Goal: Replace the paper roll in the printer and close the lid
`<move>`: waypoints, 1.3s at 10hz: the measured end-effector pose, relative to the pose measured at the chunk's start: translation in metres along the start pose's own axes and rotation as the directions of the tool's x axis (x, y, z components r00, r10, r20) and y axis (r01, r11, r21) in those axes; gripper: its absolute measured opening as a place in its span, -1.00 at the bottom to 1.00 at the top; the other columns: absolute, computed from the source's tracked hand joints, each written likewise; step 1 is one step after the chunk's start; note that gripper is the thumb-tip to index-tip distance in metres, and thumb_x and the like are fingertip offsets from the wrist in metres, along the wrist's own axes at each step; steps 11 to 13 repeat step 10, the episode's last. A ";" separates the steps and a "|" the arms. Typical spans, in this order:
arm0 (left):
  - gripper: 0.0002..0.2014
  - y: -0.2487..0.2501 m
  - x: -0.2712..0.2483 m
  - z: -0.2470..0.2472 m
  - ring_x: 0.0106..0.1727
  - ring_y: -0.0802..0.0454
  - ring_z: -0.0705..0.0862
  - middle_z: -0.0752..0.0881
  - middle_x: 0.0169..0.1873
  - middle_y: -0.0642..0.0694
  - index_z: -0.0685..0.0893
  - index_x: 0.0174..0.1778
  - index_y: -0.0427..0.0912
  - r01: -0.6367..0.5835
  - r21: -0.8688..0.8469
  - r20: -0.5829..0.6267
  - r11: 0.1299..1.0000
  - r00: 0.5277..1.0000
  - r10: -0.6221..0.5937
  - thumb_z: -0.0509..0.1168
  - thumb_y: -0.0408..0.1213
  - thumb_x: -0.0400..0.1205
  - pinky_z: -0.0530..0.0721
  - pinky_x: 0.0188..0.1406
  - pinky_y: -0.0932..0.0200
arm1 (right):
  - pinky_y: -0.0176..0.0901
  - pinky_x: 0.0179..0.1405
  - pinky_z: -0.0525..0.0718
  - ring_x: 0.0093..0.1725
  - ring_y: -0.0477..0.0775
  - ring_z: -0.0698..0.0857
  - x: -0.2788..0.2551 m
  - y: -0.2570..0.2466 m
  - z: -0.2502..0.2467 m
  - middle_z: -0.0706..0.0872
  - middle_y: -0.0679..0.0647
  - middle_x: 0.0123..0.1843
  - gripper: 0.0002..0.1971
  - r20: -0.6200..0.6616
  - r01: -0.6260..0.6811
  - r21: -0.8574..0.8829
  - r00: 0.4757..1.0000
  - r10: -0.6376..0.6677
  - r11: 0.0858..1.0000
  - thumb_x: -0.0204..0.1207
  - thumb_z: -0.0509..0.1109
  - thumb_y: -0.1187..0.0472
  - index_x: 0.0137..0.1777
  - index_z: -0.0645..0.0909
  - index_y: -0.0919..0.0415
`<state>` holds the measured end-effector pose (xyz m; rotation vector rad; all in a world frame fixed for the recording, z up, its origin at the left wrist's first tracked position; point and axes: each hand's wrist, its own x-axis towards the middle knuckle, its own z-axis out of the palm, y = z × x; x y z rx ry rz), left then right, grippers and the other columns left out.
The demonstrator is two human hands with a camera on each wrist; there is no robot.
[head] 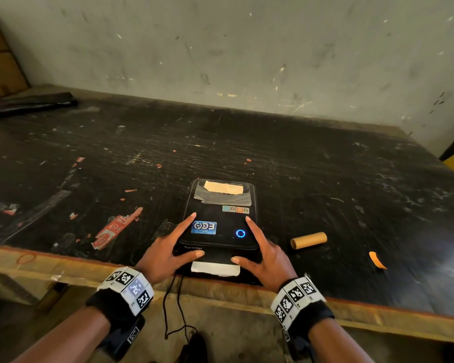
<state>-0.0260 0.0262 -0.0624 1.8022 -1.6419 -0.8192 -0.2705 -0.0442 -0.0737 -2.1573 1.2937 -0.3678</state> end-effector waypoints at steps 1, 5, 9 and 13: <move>-0.14 0.000 0.000 0.000 0.55 -0.04 0.33 0.26 0.60 -0.09 -0.03 0.54 0.40 -0.006 -0.004 -0.010 1.000 1.000 0.006 0.41 0.03 0.47 0.35 0.50 0.01 | 0.21 0.30 0.62 0.39 0.17 0.56 -0.001 -0.001 -0.001 0.45 0.13 0.53 -0.07 -0.003 0.006 -0.005 1.000 -0.006 1.000 0.36 0.37 -0.32 0.38 -0.38 -0.62; -0.13 -0.003 0.000 0.001 0.39 0.20 0.35 0.32 0.57 -0.06 0.00 0.54 0.40 -0.034 -0.045 -0.006 0.998 0.999 0.034 0.44 0.01 0.46 0.39 0.47 0.06 | 0.22 0.30 0.62 0.39 0.14 0.57 -0.004 -0.004 -0.003 0.46 0.09 0.53 -0.08 -0.014 0.018 0.018 1.000 -0.018 1.000 0.36 0.38 -0.31 0.36 -0.36 -0.65; -0.06 0.002 0.001 0.003 0.41 0.28 0.26 0.22 0.48 0.18 -0.13 0.55 0.31 -0.100 -0.097 -0.081 0.990 0.992 0.092 0.44 -0.03 0.47 0.26 0.44 0.25 | 0.16 0.44 0.50 0.49 0.06 0.46 -0.001 -0.007 -0.009 0.39 0.02 0.58 -0.09 0.040 0.000 0.123 0.999 -0.005 0.992 0.35 0.40 -0.30 0.39 -0.31 -0.65; 0.00 -0.032 -0.023 0.034 0.56 0.21 0.16 0.13 0.48 0.31 -0.23 0.50 0.45 -0.006 -0.173 -0.284 0.985 0.958 -0.044 0.40 0.25 0.37 0.20 0.53 0.12 | -0.06 0.59 0.22 0.61 -0.06 0.19 -0.010 -0.008 -0.018 0.22 -0.01 0.65 -0.18 -0.061 0.024 0.214 0.998 -0.011 0.977 0.18 0.21 -0.53 0.43 -0.10 -0.63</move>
